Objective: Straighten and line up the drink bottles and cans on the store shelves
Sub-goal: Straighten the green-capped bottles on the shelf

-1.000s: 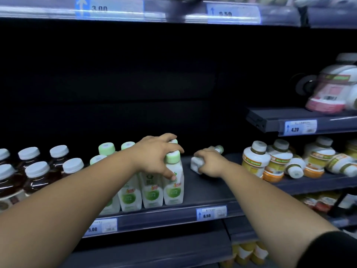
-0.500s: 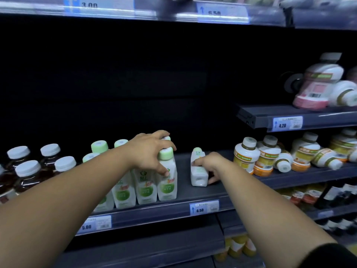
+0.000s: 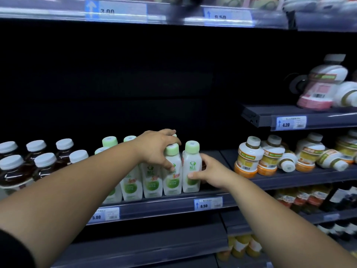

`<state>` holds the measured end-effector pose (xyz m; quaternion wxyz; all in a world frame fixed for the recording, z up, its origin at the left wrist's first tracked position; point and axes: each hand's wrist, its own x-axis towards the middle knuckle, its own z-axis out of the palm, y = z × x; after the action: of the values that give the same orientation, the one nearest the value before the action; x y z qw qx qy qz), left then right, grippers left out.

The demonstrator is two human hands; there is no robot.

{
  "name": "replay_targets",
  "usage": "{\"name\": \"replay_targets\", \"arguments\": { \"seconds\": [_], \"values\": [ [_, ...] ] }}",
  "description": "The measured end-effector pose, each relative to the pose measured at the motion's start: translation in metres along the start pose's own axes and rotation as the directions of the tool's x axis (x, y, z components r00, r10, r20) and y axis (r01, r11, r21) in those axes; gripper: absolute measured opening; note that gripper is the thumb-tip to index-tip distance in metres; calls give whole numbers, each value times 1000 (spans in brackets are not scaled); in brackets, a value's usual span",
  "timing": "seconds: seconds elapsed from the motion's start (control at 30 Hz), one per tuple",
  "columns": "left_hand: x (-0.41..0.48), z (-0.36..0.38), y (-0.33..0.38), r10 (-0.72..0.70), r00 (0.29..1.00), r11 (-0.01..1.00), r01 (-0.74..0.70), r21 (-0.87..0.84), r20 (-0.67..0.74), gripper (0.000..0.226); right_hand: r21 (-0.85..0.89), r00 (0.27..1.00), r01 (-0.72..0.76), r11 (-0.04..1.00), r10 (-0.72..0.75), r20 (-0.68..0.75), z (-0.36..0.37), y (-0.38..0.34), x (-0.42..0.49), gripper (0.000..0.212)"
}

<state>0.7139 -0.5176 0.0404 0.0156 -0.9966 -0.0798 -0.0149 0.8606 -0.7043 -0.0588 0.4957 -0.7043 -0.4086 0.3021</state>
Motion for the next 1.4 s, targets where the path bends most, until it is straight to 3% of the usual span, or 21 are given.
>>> {"name": "replay_targets", "arguments": {
  "seconds": [0.13,0.27,0.33,0.4,0.53,0.8,1.0,1.17,1.4],
  "values": [
    [-2,-4,1,-1,1000,997,2,-75,13,72,-9,999,-18,1000,18,47,-4,-4,-2,64],
    [-2,-5,2,-20,999,999,21,-24,44,92,-24,991,-36,999,39,125,-9,-14,-2,57],
    [-4,-2,2,-33,999,999,33,-7,34,97,20,994,-27,999,25,107,-13,-20,1,58],
    [-7,0,4,-34,999,999,34,0,16,91,51,996,38,998,-42,73,-13,-25,4,45],
    [-8,-2,11,-51,998,998,50,26,22,83,-10,995,101,995,-100,18,-11,-27,10,30],
    [-16,0,26,-117,993,988,119,104,-20,97,-32,988,109,994,-105,113,-20,-30,12,41],
    [-27,-2,37,-149,985,984,157,89,-85,98,-87,983,166,982,-157,97,-35,-41,13,75],
    [-50,-16,33,-220,965,976,217,-33,-145,94,-241,959,279,929,-281,29,-39,-69,16,75],
    [-108,-65,-7,-258,923,963,220,-157,-285,86,-345,898,431,834,-434,74,-4,-148,10,69]
  ]
}}
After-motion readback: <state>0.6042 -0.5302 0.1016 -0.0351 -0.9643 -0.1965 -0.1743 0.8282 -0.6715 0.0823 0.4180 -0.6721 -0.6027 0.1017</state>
